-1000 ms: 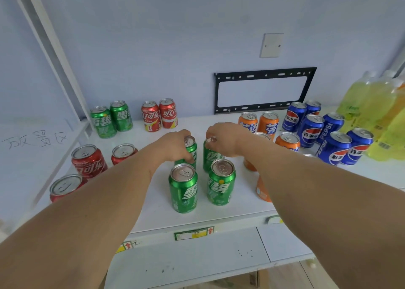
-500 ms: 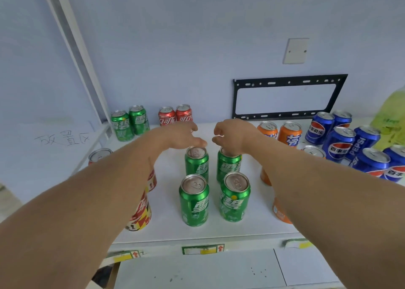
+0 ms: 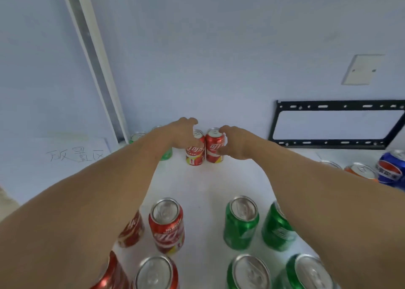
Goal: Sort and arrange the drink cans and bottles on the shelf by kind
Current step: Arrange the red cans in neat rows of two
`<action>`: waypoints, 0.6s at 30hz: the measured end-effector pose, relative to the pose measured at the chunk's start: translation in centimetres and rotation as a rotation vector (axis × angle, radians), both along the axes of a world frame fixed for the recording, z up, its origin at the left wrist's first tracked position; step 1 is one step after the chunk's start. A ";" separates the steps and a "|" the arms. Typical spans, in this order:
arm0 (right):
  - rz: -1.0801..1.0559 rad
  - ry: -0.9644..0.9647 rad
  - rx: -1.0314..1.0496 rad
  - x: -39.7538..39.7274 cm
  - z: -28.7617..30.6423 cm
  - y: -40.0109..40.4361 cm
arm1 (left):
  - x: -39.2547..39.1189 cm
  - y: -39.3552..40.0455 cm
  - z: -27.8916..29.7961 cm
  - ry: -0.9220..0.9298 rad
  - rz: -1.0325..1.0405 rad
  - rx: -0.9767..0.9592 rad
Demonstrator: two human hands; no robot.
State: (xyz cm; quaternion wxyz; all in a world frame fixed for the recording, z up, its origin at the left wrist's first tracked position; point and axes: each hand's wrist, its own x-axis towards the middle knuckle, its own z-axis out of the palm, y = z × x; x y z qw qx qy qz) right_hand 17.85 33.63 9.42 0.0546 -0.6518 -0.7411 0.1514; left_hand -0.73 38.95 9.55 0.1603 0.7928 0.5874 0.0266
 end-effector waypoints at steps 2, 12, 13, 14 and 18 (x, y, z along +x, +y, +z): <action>-0.041 0.026 -0.016 -0.4 -0.9 2.2 | -0.2 1.6 -0.4 -0.026 -0.014 -0.024; -0.151 0.152 -0.087 -1.6 -4.5 7.2 | -0.7 6.4 -3.8 -0.092 -0.072 -0.165; -0.169 0.183 -0.071 -1.5 -4.8 7.4 | -0.6 6.4 -4.1 -0.101 -0.072 -0.177; -0.183 0.203 -0.057 -1.5 -4.9 7.6 | -0.4 6.5 -4.7 -0.113 -0.071 -0.179; -0.186 0.213 -0.084 -1.1 -5.0 7.5 | -0.3 6.5 -5.7 -0.156 -0.056 -0.164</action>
